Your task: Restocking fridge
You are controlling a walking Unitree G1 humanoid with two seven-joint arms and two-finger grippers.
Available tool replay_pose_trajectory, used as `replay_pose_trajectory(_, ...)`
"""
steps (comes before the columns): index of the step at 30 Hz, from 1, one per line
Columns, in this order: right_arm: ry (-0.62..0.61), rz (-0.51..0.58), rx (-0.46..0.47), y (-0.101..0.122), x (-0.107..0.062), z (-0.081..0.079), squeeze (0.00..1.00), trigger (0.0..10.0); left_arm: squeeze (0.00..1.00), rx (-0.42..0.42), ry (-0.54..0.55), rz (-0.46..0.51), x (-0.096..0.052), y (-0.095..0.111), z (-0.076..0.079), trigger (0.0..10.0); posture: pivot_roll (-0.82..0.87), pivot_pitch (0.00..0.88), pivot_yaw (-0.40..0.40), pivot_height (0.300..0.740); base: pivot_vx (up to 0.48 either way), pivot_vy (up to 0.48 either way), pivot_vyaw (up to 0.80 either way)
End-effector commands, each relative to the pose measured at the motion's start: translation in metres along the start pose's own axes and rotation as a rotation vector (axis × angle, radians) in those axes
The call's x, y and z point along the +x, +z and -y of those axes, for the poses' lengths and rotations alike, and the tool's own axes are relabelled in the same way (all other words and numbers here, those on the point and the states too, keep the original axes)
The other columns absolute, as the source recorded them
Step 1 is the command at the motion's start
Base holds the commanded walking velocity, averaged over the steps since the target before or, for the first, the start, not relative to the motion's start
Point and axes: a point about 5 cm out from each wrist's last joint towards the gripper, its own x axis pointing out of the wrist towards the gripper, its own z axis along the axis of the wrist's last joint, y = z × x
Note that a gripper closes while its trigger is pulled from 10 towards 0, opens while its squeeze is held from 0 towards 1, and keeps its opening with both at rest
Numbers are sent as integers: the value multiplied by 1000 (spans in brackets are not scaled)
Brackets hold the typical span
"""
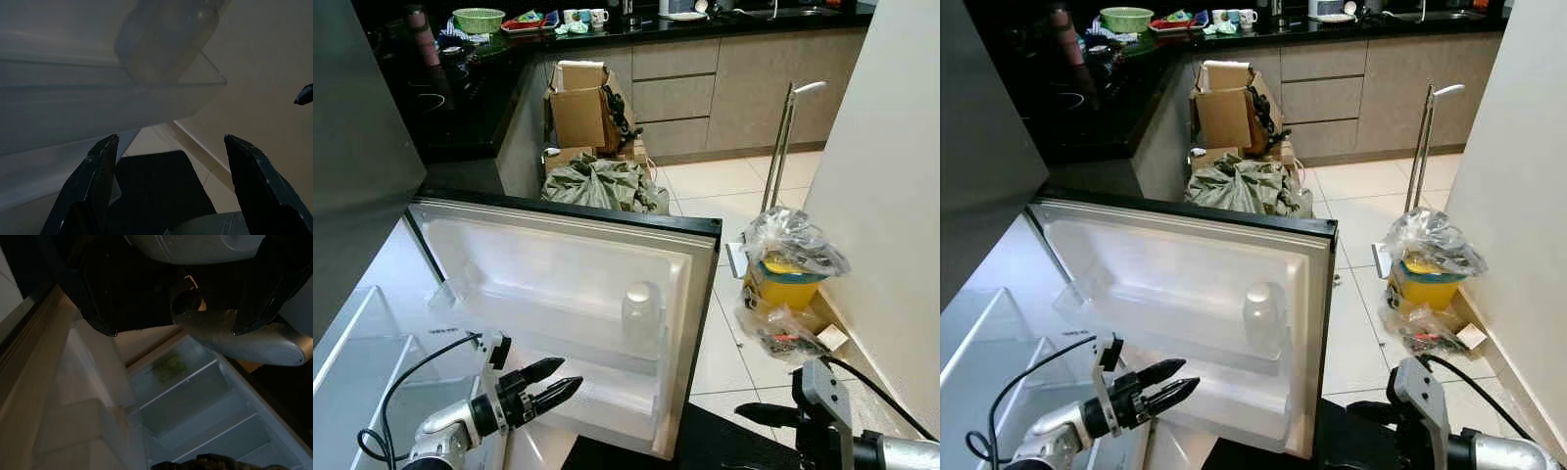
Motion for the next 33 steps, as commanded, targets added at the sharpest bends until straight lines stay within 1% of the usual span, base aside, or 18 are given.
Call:
replay_pose_trajectory(1,6,-1,4,-3,3,0,0,10000,0,-25,39,-92,-8,-17,2,10000,-171,18,74,740,0,0,0)
replay_pose_trajectory(4,5,-5,7,-5,4,-1,0,10000,0,-38,106,-181,-15,-34,3,10000,-171,19,77,740,0,0,0)
replay_pose_trajectory(5,3,-10,10,-6,5,-1,0,10000,0,-62,134,-195,-19,-40,4,10000,-172,20,77,740,0,0,0)
replay_pose_trajectory(6,3,-10,10,-6,5,-1,0,10000,0,-62,134,-195,-19,-40,4,10000,-172,20,77,740,0,0,0)
replay_pose_trajectory(7,-4,-22,16,-11,7,0,0,10000,0,-108,179,-210,-25,-50,5,10000,-173,21,78,740,0,0,0)
replay_pose_trajectory(8,-11,-29,19,-14,9,0,0,10000,0,-124,198,-216,-28,-53,6,10000,-173,21,77,740,0,0,0)
replay_pose_trajectory(10,-17,-35,22,-17,10,1,0,10000,0,-130,217,-224,-30,-56,7,10000,-172,22,75,740,0,0,0)
replay_pose_trajectory(12,-45,-46,35,-27,17,4,0,10000,0,-144,289,-228,-34,-63,6,10000,-169,24,72,740,0,0,0)
replay_pose_trajectory(14,-63,-56,53,-35,21,6,0,10000,0,-160,329,-229,-36,-67,6,10000,-167,23,70,740,0,0,0)
replay_pose_trajectory(17,-67,-60,63,-38,23,6,0,10000,0,-168,341,-231,-36,-68,7,10000,-167,23,70,740,0,0,0)
replay_pose_trajectory(23,-208,-82,83,-64,41,19,0,10000,0,-233,468,-265,-36,-85,9,10000,-163,20,64,740,0,0,0)
replay_pose_trajectory(24,-208,-82,83,-64,41,19,0,10000,0,-233,468,-265,-36,-85,9,10000,-163,20,64,740,0,0,0)
replay_pose_trajectory(25,-276,-112,100,-75,47,24,0,10000,0,-266,513,-292,-36,-90,10,10000,-159,18,59,740,0,0,0)
replay_pose_trajectory(27,-297,-120,103,-78,48,26,0,10000,0,-274,528,-305,-37,-92,10,10000,-159,18,59,740,0,0,0)
replay_pose_trajectory(29,-368,-153,137,-92,52,30,0,10000,0,-273,572,-312,-38,-95,10,10000,-157,15,57,740,0,0,0)
replay_pose_trajectory(30,-368,-153,137,-92,52,30,0,10000,0,-273,572,-312,-38,-95,10,10000,-157,15,57,740,0,0,0)
replay_pose_trajectory(31,-441,-188,186,-106,55,31,0,10000,0,-298,620,-328,-40,-100,11,10000,-153,13,56,740,0,0,0)
replay_pose_trajectory(33,-457,-194,193,-110,56,32,0,10000,0,-306,632,-334,-41,-102,12,10000,-153,13,56,740,0,0,0)
